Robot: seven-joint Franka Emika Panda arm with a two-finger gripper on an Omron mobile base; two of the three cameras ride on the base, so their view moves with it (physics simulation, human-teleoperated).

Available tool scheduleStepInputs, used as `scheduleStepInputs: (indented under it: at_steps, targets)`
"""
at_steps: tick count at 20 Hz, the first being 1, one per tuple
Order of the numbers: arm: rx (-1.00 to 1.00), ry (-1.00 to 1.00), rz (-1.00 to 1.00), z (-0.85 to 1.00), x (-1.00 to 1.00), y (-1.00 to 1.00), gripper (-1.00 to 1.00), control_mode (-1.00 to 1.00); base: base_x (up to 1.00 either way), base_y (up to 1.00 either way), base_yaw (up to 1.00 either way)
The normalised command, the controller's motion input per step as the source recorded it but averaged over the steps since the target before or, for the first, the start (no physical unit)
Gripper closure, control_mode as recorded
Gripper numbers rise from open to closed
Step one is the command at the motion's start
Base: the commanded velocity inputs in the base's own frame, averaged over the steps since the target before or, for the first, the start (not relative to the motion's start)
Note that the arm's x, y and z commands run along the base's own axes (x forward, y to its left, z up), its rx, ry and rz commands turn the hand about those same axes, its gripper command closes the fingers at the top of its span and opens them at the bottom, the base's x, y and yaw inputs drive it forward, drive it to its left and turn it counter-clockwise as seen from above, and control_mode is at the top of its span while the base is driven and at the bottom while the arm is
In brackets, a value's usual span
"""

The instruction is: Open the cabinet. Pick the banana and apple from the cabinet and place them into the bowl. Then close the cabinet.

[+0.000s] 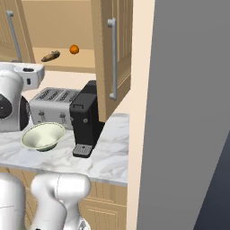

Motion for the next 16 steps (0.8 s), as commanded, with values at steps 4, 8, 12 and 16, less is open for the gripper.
scheduleStepInputs:
  at_steps: [4,8,12,16]
  targets:
    - [0.0,0.0,0.15,-0.02,0.1,-0.26,1.0,-1.0,0.0,0.0,0.0]
    - [0.0,0.0,0.11,-0.04,0.18,-0.15,1.0,-1.0,0.0,0.0,0.0]
    - [0.0,0.0,0.08,-0.08,0.41,0.0,1.0,-1.0,0.0,0.0,0.0]
    - [0.0,0.0,0.06,-0.03,0.44,0.0,1.0,-1.0,0.0,0.0,0.0]
